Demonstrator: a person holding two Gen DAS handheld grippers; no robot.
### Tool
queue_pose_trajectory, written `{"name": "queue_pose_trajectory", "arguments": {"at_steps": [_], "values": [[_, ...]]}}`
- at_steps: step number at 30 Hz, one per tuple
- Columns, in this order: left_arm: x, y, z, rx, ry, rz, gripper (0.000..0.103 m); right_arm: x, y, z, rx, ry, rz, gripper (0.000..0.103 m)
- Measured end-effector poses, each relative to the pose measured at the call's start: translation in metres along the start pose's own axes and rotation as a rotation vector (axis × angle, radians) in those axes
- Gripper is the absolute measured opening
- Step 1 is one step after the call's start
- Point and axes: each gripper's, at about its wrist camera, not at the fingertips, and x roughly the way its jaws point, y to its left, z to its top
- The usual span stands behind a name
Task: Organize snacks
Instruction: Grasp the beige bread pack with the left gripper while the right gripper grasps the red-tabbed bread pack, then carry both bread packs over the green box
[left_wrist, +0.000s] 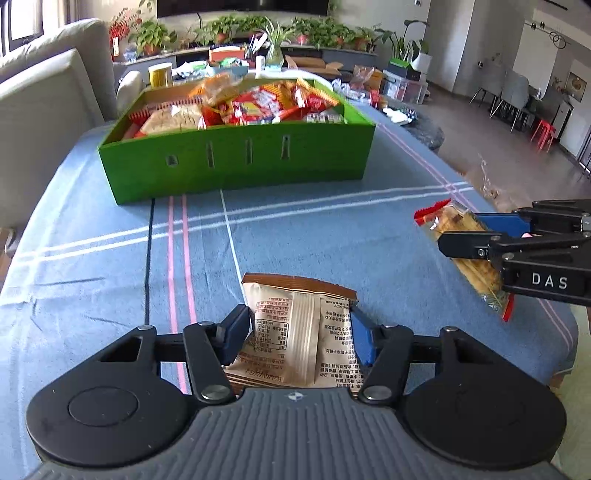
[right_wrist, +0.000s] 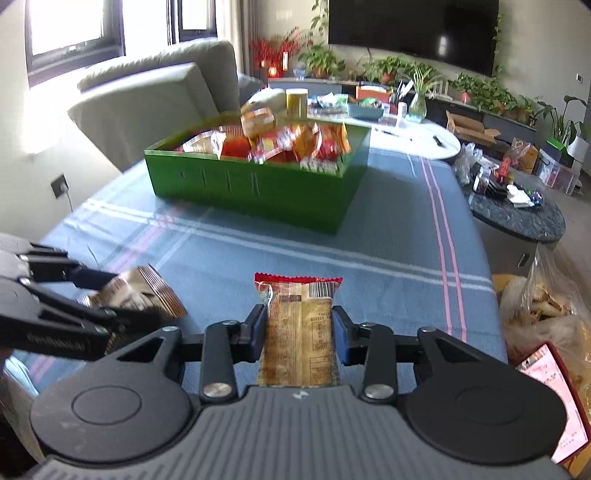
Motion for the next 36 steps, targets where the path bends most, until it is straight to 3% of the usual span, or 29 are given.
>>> {"name": "queue_pose_trajectory", "arguments": {"at_steps": [18,28,36], "values": [[-0.029,0.043,0.046,-0.055,-0.17,0.059,0.055,-0.002,0.024,0.075,0.063,-0.197,0.08,0.077],[-0.022,0.076,0.098,-0.098,-0.254,0.086,0.055,0.039,0.019,0.117,0.142,-0.194,0.083,0.078],[0.003,0.097,0.131,-0.118,-0.266,0.093,0.055,0.068,0.02,0.138,0.162,-0.188,0.074,0.078]]}}
